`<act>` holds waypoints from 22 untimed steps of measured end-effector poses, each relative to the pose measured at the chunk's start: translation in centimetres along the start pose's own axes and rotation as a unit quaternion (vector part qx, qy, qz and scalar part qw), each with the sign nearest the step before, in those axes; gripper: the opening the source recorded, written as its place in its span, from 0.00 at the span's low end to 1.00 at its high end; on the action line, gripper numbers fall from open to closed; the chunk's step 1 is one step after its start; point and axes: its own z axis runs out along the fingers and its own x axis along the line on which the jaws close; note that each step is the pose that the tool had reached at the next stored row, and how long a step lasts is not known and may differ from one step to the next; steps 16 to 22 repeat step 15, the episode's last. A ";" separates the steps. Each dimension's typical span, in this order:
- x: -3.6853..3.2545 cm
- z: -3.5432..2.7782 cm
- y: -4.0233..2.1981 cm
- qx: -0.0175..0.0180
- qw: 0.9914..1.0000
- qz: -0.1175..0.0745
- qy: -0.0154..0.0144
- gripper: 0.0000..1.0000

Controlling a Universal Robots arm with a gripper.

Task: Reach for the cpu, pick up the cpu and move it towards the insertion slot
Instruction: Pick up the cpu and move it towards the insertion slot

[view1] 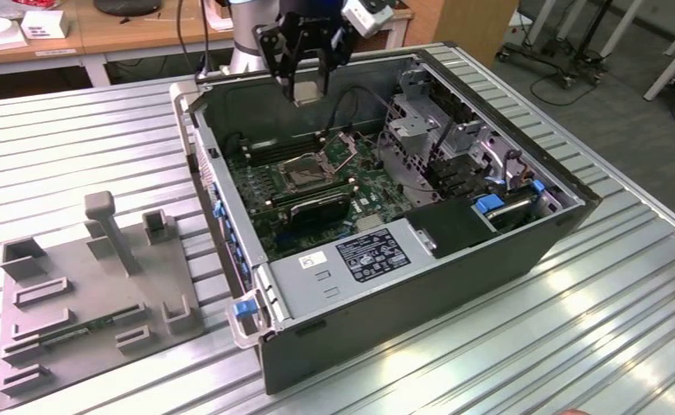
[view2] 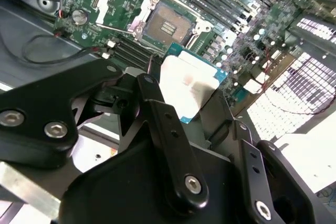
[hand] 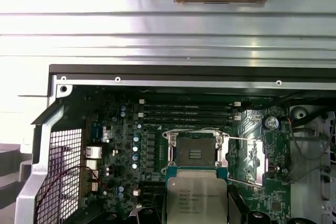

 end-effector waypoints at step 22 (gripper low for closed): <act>-0.24 0.08 0.58 0.000 1.000 0.000 0.000 0.54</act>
